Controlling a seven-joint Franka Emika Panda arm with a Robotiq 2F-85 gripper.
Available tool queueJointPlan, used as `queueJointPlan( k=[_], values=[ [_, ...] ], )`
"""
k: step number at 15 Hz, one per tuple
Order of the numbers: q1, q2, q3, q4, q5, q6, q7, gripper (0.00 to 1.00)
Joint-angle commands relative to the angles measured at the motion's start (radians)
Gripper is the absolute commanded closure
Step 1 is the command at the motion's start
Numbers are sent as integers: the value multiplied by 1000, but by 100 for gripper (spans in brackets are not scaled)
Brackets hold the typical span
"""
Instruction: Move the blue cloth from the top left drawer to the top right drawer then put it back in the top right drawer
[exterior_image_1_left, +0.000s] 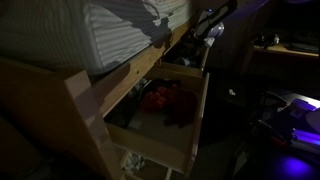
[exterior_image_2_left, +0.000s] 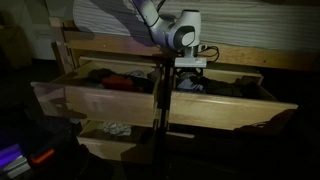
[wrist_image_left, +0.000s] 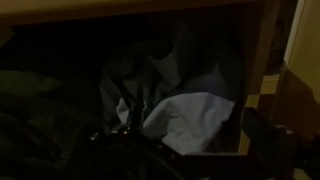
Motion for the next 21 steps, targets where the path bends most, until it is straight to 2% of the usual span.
queueJointPlan(
  k=[1,3,9,12,13,15,16,19,21],
  values=[
    [13,71,-8,75,47,39,43,0],
    [14,100,7,103,60,74,58,0],
    [38,180,-13,200,31,150,107,0],
    [27,200,-9,229,32,80,109,0],
    [5,205,26,244,35,-7,58,0],
    [14,246,32,311,48,-103,66,0],
    [21,199,11,229,37,-19,88,0],
    [24,207,12,239,37,-29,90,0],
    [27,216,12,243,43,7,108,0]
  ],
)
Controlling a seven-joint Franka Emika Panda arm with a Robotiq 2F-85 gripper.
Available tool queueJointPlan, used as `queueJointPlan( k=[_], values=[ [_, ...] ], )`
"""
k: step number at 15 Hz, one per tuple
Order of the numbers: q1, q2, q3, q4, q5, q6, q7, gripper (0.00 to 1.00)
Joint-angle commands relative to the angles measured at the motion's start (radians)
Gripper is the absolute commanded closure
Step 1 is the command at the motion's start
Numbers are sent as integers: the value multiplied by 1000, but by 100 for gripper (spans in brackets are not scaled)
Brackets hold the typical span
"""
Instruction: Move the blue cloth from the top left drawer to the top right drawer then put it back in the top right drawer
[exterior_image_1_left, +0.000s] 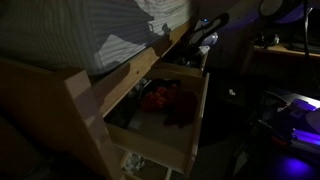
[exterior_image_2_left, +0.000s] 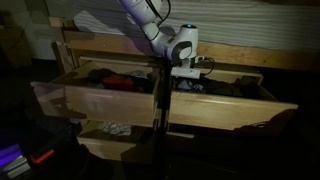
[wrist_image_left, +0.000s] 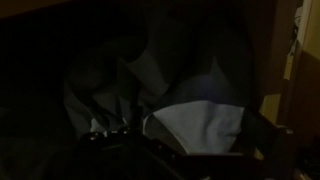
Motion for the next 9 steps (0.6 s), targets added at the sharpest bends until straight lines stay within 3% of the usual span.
queueJointPlan(
  k=[1,4,5,8,9],
  values=[
    [1,16,6,11,11,54,21,0],
    [-14,32,44,40,50,28,28,0],
    [-1,3,16,1,20,39,30,0],
    [1,3,18,1,24,39,30,0],
    [0,5,19,4,22,39,24,6]
  ],
)
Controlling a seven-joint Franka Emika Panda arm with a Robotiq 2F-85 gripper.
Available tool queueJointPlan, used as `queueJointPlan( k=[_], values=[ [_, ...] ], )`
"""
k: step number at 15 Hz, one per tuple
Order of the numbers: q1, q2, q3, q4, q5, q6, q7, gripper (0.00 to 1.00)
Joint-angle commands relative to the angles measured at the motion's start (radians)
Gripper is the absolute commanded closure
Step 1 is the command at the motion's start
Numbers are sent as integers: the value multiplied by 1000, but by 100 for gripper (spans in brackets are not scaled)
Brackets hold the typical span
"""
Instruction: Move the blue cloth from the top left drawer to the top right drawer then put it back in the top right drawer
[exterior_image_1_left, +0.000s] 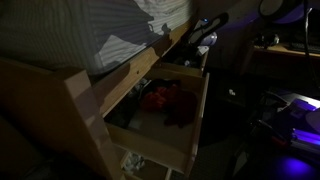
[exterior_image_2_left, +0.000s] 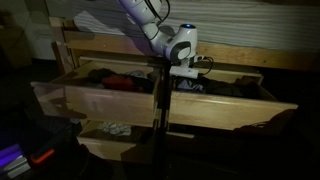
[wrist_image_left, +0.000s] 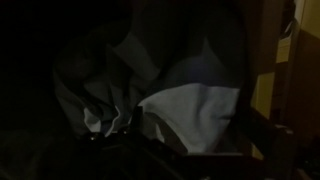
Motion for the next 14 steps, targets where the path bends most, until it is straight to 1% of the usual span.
queueJointPlan(
  k=[1,3,10,11,13,14],
  values=[
    [2,5,0,10,-2,3,-3,27],
    [5,9,-5,15,-5,14,0,32],
    [7,15,-13,22,-13,38,-2,80],
    [7,13,-14,20,-13,34,-1,88],
    [9,10,-19,17,-13,26,5,98],
    [12,6,-27,14,-15,14,13,100]
  ],
)
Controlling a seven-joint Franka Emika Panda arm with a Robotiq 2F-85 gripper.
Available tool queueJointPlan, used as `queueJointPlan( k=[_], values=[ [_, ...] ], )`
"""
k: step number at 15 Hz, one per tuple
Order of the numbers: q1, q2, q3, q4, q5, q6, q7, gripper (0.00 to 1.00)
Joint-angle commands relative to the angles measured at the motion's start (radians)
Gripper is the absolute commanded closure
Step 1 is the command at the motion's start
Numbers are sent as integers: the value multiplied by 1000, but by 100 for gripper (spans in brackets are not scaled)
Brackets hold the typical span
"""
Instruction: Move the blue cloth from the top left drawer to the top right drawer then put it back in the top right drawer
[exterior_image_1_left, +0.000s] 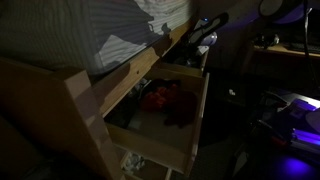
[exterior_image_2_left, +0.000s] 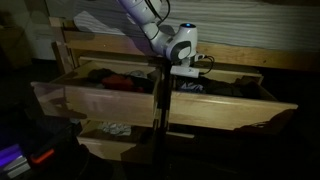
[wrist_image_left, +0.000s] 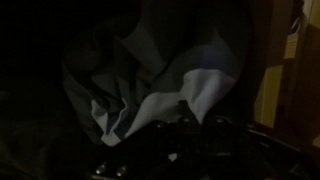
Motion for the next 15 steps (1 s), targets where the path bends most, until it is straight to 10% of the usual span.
queueJointPlan(
  k=[1,6,15],
  values=[
    [17,-4,-37,1,-18,-37,22,100],
    [51,-159,-162,-84,-88,-195,67,99],
    [30,-497,-127,-167,-114,-215,-101,99]
  ],
)
